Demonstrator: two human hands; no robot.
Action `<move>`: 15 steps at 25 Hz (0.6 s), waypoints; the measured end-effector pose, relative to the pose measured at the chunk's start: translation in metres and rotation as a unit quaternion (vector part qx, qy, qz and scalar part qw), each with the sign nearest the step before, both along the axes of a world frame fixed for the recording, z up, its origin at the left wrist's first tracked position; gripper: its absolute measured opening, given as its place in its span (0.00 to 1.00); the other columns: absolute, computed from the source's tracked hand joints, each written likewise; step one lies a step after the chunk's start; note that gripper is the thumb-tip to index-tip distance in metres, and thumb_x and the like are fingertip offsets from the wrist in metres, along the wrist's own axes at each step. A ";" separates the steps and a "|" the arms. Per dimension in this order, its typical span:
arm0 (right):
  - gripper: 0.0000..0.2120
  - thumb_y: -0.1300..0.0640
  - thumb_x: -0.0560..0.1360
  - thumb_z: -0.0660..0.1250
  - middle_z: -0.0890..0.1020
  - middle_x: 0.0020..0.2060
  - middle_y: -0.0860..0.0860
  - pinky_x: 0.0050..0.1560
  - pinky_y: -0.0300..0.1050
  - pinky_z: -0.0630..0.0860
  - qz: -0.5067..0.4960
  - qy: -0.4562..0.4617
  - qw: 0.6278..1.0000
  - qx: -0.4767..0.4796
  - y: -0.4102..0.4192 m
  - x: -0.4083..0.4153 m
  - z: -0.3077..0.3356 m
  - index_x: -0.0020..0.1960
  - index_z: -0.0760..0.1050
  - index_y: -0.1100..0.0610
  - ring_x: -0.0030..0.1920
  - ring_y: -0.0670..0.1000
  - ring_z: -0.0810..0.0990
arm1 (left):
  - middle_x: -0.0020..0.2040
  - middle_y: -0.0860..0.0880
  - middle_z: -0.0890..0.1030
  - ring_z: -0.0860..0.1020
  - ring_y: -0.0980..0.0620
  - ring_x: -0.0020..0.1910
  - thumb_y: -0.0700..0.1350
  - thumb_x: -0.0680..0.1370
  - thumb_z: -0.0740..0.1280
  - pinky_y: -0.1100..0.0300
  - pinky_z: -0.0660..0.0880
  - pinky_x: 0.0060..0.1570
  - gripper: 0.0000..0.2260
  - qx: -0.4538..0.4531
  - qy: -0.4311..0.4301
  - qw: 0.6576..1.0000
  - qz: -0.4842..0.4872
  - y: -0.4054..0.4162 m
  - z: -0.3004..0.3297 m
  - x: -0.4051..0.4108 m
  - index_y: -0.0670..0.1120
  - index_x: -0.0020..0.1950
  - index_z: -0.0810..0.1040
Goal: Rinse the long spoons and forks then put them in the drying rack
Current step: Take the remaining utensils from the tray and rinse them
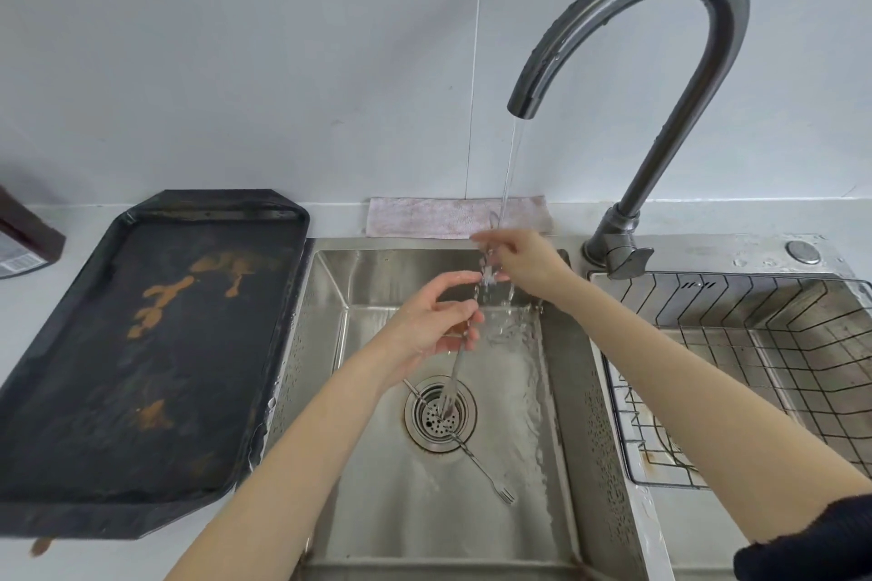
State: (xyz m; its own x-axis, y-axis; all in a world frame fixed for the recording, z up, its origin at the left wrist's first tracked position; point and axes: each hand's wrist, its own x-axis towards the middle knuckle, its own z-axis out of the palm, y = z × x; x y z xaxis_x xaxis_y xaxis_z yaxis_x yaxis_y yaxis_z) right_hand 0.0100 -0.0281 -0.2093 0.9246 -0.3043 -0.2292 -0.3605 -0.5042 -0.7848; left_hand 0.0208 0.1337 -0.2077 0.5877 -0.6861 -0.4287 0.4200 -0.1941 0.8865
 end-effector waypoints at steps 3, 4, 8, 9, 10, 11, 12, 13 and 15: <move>0.18 0.66 0.77 0.54 0.82 0.55 0.58 0.55 0.41 0.72 0.098 0.025 0.989 -0.105 0.007 -0.016 -0.009 0.63 0.74 0.59 0.55 0.55 0.80 | 0.36 0.49 0.77 0.77 0.61 0.24 0.35 0.79 0.58 0.70 0.77 0.28 0.11 -0.008 0.031 0.999 0.005 0.000 0.003 0.002 0.47 0.48 0.78; 0.17 0.65 0.77 0.56 0.83 0.55 0.58 0.56 0.41 0.71 0.109 0.024 0.987 -0.119 0.008 -0.019 -0.011 0.63 0.75 0.58 0.56 0.55 0.79 | 0.36 0.49 0.78 0.77 0.61 0.25 0.36 0.80 0.58 0.70 0.77 0.29 0.11 -0.016 0.040 0.999 0.009 -0.001 0.003 0.002 0.46 0.46 0.79; 0.12 0.59 0.79 0.59 0.73 0.44 0.57 0.54 0.48 0.72 0.097 0.025 0.984 -0.147 0.008 -0.031 -0.029 0.57 0.78 0.60 0.45 0.54 0.73 | 0.32 0.53 0.84 0.82 0.60 0.30 0.37 0.81 0.56 0.69 0.79 0.32 0.13 -0.056 0.073 0.995 0.045 -0.009 0.005 0.006 0.45 0.45 0.79; 0.12 0.59 0.78 0.59 0.71 0.44 0.57 0.54 0.49 0.73 0.079 0.020 0.987 -0.135 0.009 -0.035 -0.034 0.54 0.79 0.62 0.45 0.55 0.74 | 0.33 0.53 0.84 0.83 0.60 0.32 0.37 0.81 0.56 0.69 0.79 0.32 0.13 -0.055 0.073 0.995 0.048 -0.013 0.006 0.008 0.45 0.46 0.79; 0.11 0.58 0.78 0.60 0.71 0.44 0.57 0.54 0.50 0.74 0.062 0.012 0.991 -0.121 0.010 -0.039 -0.038 0.51 0.79 0.63 0.45 0.56 0.75 | 0.35 0.52 0.84 0.83 0.60 0.32 0.37 0.81 0.56 0.69 0.79 0.33 0.13 -0.050 0.069 0.995 0.047 -0.017 0.007 0.010 0.46 0.46 0.79; 0.12 0.58 0.78 0.60 0.72 0.43 0.54 0.52 0.50 0.74 0.046 0.003 0.993 -0.113 0.013 -0.044 -0.042 0.50 0.79 0.63 0.43 0.56 0.76 | 0.37 0.51 0.83 0.83 0.60 0.32 0.37 0.80 0.57 0.70 0.79 0.33 0.12 -0.042 0.064 0.996 0.044 -0.021 0.009 0.011 0.46 0.47 0.79; 0.12 0.57 0.78 0.60 0.71 0.39 0.51 0.48 0.48 0.74 0.030 -0.002 0.993 -0.112 0.015 -0.049 -0.046 0.47 0.79 0.63 0.40 0.54 0.75 | 0.39 0.50 0.82 0.82 0.61 0.32 0.38 0.80 0.58 0.70 0.79 0.34 0.11 -0.031 0.056 0.997 0.039 -0.026 0.010 0.012 0.47 0.47 0.79; 0.12 0.56 0.78 0.60 0.70 0.34 0.48 0.44 0.45 0.71 0.015 -0.005 0.993 -0.118 0.018 -0.054 -0.050 0.43 0.78 0.62 0.38 0.53 0.73 | 0.39 0.50 0.80 0.82 0.61 0.32 0.39 0.80 0.59 0.71 0.78 0.33 0.09 -0.014 0.045 0.998 0.032 -0.030 0.011 0.013 0.47 0.46 0.79; 0.13 0.55 0.77 0.63 0.74 0.31 0.49 0.42 0.46 0.71 -0.015 -0.004 0.993 -0.114 0.023 -0.066 -0.057 0.36 0.76 0.58 0.38 0.54 0.74 | 0.37 0.51 0.77 0.78 0.60 0.31 0.43 0.78 0.63 0.72 0.75 0.31 0.06 0.042 -0.005 0.999 0.007 -0.039 0.010 0.013 0.47 0.47 0.79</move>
State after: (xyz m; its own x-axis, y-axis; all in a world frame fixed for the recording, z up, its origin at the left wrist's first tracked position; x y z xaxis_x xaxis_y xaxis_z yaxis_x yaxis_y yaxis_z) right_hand -0.0557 -0.0049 -0.2658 0.9154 -0.3758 -0.1441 -0.3731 -0.6584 -0.6537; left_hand 0.0336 0.0952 -0.1979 0.6017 -0.6396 -0.4784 0.4152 -0.2612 0.8714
